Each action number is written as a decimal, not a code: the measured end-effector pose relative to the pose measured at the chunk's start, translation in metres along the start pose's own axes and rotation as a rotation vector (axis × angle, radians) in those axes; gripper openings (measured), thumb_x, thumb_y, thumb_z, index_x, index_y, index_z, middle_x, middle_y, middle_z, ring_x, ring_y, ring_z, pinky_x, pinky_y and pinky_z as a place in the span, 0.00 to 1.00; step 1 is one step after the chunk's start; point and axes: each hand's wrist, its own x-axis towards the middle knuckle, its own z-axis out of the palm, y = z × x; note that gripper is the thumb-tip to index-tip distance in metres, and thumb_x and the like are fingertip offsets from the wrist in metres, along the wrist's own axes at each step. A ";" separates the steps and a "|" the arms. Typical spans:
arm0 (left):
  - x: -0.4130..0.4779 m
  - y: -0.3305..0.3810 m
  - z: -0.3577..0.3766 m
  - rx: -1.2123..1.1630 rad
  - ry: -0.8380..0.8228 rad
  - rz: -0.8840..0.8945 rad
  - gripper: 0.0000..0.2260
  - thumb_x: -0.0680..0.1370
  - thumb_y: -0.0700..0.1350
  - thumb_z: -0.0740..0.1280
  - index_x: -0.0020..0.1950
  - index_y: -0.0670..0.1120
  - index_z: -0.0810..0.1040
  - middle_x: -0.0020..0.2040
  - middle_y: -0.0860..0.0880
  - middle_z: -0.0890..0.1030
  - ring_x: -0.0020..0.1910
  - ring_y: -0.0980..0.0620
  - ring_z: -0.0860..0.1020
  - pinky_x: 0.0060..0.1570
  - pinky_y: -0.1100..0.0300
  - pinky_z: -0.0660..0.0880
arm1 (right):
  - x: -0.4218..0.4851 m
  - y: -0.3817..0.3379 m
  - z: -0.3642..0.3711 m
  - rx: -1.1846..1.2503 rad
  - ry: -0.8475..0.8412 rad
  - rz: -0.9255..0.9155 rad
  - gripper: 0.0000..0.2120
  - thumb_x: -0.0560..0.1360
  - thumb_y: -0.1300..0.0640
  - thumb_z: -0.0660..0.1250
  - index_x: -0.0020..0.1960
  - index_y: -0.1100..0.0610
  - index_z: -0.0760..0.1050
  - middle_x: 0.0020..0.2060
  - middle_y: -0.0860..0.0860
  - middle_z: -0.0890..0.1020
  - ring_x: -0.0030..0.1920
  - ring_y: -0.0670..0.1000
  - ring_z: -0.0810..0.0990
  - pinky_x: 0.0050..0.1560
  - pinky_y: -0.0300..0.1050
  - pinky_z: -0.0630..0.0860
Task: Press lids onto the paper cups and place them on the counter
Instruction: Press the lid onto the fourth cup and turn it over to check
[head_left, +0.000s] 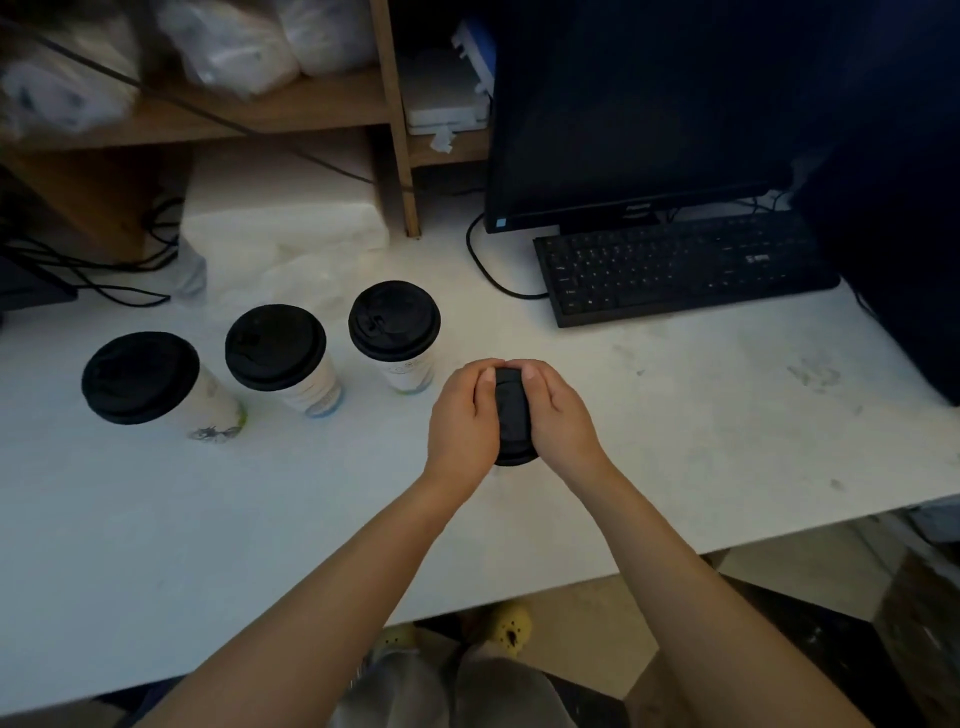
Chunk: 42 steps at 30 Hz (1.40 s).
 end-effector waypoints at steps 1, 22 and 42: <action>0.000 -0.001 0.000 -0.001 0.001 0.001 0.14 0.82 0.43 0.53 0.57 0.46 0.77 0.51 0.51 0.80 0.50 0.55 0.77 0.49 0.66 0.72 | 0.000 0.000 0.000 0.003 0.005 0.004 0.15 0.82 0.54 0.50 0.57 0.54 0.75 0.44 0.42 0.78 0.45 0.40 0.77 0.39 0.23 0.70; 0.055 0.032 -0.018 0.462 -0.438 0.232 0.19 0.78 0.57 0.59 0.54 0.44 0.80 0.50 0.46 0.83 0.49 0.48 0.79 0.53 0.48 0.75 | -0.067 0.002 0.024 -0.017 0.264 0.103 0.16 0.81 0.53 0.54 0.64 0.62 0.67 0.59 0.56 0.72 0.53 0.50 0.73 0.50 0.39 0.67; 0.025 -0.004 -0.004 0.502 -0.186 0.220 0.18 0.82 0.49 0.48 0.51 0.43 0.75 0.48 0.43 0.78 0.47 0.45 0.76 0.47 0.50 0.73 | -0.008 -0.003 0.019 -0.014 0.219 0.046 0.16 0.82 0.54 0.51 0.52 0.60 0.76 0.45 0.52 0.80 0.46 0.50 0.77 0.50 0.47 0.72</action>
